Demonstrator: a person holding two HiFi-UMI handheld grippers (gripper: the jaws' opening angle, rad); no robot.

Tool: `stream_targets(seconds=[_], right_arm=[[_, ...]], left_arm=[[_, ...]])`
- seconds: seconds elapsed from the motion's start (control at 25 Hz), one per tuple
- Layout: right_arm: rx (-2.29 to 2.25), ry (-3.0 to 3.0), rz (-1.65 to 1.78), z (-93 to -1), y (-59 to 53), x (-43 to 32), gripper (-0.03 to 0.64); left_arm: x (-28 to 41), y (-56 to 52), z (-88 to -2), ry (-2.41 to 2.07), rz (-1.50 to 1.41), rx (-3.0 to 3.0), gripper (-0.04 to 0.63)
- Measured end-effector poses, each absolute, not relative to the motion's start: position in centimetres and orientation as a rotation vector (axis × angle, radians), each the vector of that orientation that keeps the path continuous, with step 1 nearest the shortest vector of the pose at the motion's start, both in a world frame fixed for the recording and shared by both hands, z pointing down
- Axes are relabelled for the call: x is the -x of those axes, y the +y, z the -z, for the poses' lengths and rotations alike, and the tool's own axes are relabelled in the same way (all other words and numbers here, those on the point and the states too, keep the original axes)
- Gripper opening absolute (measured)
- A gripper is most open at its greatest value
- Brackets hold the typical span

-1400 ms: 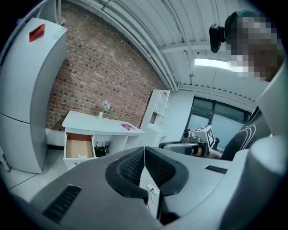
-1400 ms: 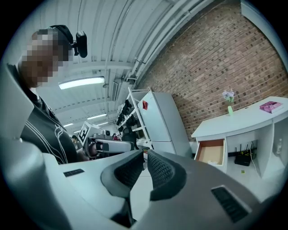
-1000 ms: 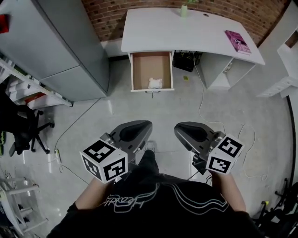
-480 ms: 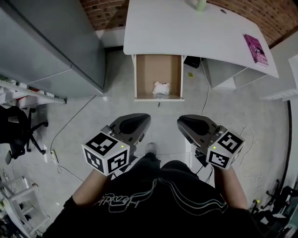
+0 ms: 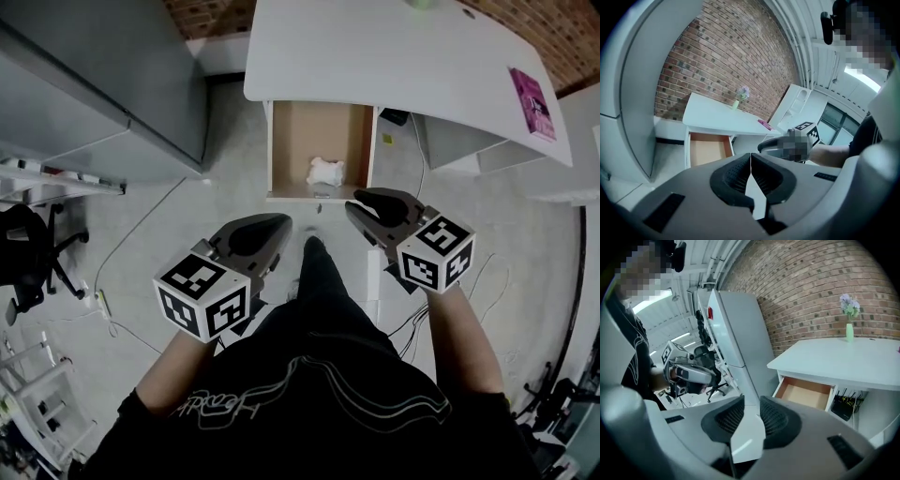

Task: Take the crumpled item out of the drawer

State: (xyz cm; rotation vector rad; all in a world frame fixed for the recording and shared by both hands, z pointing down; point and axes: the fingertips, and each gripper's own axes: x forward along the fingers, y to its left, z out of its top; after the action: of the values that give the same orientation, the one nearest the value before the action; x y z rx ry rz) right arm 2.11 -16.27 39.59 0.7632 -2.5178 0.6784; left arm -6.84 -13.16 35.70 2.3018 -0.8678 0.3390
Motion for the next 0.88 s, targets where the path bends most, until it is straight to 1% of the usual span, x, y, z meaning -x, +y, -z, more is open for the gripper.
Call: stream_targets(seconds=[0.04, 0.08, 0.48, 0.72, 0.88], right_arm=[[-0.754, -2.497, -0.680, -40.5, -17.2, -2.2, 0.131], [-0.741, -2.475, -0.676, -41.5, -18.1, -2.3, 0.152], [-0.601, -2.272, -0.629, -53.1, -26.3, -2.5, 0.207], [-0.500, -2.164, -0.544, -60.1, -29.5, -1.7, 0.212], [-0.453, -2.077, -0.540, -64.8, -30.8, -1.5, 0.216]], left_arm=[[6.9, -13.8, -36.0, -0.875, -0.342, -2.294, 0.023], [6.9, -14.5, -36.3, -0.883, -0.345, -2.285, 0.023], [6.9, -21.4, -42.6, -0.941, -0.394, -2.137, 0.023], [7.6, -24.0, -47.7, -0.978, -0.433, -2.071, 0.023], [8.0, -24.8, -51.0, -0.993, -0.403, -1.984, 0.023]])
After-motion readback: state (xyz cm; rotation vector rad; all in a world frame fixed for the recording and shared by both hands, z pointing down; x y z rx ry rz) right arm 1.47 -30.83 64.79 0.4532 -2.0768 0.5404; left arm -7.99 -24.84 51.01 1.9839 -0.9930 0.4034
